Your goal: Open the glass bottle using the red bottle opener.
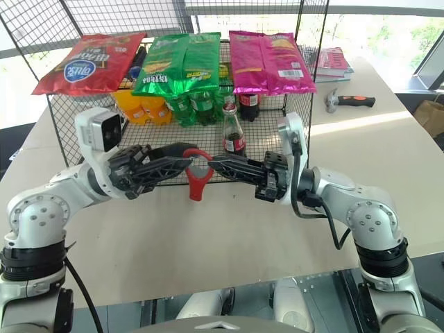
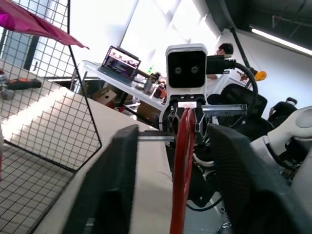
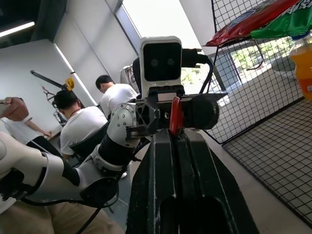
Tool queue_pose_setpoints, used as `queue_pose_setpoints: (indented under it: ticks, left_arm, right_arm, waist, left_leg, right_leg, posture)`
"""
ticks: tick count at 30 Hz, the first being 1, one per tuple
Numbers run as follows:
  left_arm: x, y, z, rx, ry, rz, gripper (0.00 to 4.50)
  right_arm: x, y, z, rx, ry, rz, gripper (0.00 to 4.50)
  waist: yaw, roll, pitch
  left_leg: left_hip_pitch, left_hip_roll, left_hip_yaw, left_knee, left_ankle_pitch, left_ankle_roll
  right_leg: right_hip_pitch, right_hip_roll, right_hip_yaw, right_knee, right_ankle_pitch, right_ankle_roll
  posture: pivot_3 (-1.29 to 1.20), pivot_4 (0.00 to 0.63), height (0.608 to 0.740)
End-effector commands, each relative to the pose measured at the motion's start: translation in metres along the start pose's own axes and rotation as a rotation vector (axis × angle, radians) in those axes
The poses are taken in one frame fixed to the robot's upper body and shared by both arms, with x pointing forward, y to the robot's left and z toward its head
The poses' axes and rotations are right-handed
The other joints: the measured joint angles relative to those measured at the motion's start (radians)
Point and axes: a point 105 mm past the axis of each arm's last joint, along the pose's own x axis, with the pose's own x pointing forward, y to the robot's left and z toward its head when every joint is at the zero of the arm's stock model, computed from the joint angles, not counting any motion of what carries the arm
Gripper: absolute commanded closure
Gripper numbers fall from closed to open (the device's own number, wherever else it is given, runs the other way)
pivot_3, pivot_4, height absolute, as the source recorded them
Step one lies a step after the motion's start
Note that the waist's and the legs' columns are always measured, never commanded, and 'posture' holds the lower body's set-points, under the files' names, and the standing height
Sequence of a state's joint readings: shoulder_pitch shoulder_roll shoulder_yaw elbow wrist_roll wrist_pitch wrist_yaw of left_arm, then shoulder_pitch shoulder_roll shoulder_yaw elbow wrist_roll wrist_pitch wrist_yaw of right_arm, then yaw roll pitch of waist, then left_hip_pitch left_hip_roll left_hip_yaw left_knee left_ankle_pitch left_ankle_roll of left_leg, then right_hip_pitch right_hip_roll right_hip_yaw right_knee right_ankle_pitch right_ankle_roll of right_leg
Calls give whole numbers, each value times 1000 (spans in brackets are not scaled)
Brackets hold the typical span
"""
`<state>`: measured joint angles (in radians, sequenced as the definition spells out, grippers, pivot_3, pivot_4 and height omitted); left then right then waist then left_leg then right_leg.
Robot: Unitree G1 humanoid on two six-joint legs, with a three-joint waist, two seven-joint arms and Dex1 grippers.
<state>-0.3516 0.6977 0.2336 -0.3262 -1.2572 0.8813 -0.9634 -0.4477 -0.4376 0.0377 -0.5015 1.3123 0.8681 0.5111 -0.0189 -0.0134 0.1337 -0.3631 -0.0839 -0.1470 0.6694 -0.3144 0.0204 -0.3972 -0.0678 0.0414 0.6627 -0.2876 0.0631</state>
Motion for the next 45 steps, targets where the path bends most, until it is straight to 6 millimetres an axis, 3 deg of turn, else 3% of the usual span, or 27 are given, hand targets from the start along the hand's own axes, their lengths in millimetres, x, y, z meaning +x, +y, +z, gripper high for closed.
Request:
queue_pose_setpoints:
  ticks: [1, 2, 5, 10, 11, 14, 25, 41, 45]
  left_arm:
    - [6, -9, 3, 13, 20, -53, 3973]
    - [7, -9, 1, 10, 23, -57, 4330]
    - [10, -8, 2, 13, 13, -59, 4431]
    - [12, -3, 9, 41, -54, -32, 4500]
    - [12, -2, 11, 49, -72, -23, 4500]
    - [18, 4, 18, 86, -136, 4, 4500]
    - [39, 4, 14, 106, -196, 4, 4500]
    - [42, 4, 13, 119, -207, 1, 4500]
    - [43, 4, 15, 119, -219, 0, 4500]
  right_arm:
    - [0, 6, 8, -38, -25, 22, 4500]
    - [0, 7, 7, -35, -25, 24, 4500]
    - [0, 5, 6, -30, -29, 21, 4500]
    - [-5, 1, 9, -23, -59, 4, 2923]
    - [-6, 0, 9, -16, -57, -2, 2255]
    - [-9, 5, 4, 24, -22, 31, 913]
    - [12, -5, -5, 50, -9, 7, 913]
    - [19, -4, -4, 58, -58, 8, 913]
    - [19, -4, -7, 60, -50, 10, 2725]
  waist:
    - [0, 0, 0]
    - [0, 0, 0]
    - [0, 0, 0]
    - [1, 0, 0]
    - [1, 0, 0]
    - [3, 0, 0]
    - [-1, 0, 0]
    - [-1, 0, 0]
    - [-1, 0, 0]
  left_leg:
    - [0, 0, 0, 0, 0, 0]
    - [0, 0, 0, 0, 0, 0]
    - [0, 0, 0, 0, 0, 0]
    - [0, 0, 0, 0, 0, 0]
    - [0, 0, 0, 0, 0, 0]
    - [0, 0, 0, 0, 0, 0]
    - [0, 0, 0, 0, 0, 0]
    - [0, 0, 0, 0, 0, 0]
    - [0, 0, 0, 0, 0, 0]
  right_leg:
    - [0, 0, 0, 0, 0, 0]
    - [0, 0, 0, 0, 0, 0]
    - [0, 0, 0, 0, 0, 0]
    - [0, 0, 0, 0, 0, 0]
    - [0, 0, 0, 0, 0, 0]
    - [0, 0, 0, 0, 0, 0]
    - [0, 0, 0, 0, 0, 0]
    - [0, 0, 0, 0, 0, 0]
    - [0, 0, 0, 0, 0, 0]
  posture:
    - [0, 150, 740]
    - [0, 150, 740]
    - [0, 150, 740]
    - [0, 150, 740]
    - [0, 150, 740]
    - [0, 150, 740]
    - [0, 150, 740]
    - [0, 150, 740]
    - [0, 150, 740]
